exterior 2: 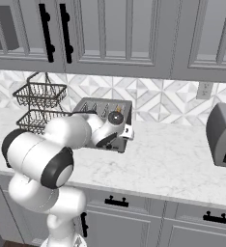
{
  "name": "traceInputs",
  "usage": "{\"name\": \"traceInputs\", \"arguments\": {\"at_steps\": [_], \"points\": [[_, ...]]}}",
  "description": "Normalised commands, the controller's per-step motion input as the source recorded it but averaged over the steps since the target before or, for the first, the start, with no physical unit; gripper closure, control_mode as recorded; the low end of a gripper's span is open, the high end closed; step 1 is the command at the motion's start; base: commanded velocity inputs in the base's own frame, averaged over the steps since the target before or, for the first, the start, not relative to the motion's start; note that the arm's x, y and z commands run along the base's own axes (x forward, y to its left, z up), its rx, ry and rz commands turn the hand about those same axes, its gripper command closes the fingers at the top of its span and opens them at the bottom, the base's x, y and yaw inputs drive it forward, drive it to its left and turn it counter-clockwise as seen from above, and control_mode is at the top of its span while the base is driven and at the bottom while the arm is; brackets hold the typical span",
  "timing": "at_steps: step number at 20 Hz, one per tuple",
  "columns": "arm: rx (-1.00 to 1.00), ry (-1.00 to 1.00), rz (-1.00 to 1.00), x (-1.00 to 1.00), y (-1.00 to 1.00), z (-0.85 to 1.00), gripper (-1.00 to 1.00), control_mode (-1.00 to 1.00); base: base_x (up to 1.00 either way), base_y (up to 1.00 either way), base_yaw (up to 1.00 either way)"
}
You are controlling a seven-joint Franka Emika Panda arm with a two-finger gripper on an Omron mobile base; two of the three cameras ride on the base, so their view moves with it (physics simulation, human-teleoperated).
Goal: Start the toaster. Once the lever pops up, take the bread to the plate on the dining counter.
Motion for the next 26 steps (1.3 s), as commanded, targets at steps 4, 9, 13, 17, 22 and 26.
{"name": "traceInputs", "arguments": {"at_steps": [4, 9, 13, 17, 22, 26], "points": [[0.00, 0.00, 0.00, 0.00, 0.00, -0.14, -1.00, -1.00, 0.00, 0.00, 0.00], [0.00, 0.00, 0.00, 0.00, 0.00, -0.19, -1.00, -1.00, 0.00, 0.00, 0.00], [0.00, 0.00, 0.00, 0.00, 0.00, -0.20, -1.00, -1.00, 0.00, 0.00, 0.00], [0.00, 0.00, 0.00, 0.00, 0.00, -0.20, -1.00, -1.00, 0.00, 0.00, 0.00], [0.00, 0.00, 0.00, 0.00, 0.00, 0.00, -1.00, -1.00, 0.00, 0.00, 0.00], [0.00, 0.00, 0.00, -0.14, 0.00, 0.01, -1.00, -1.00, 0.00, 0.00, 0.00]]}}
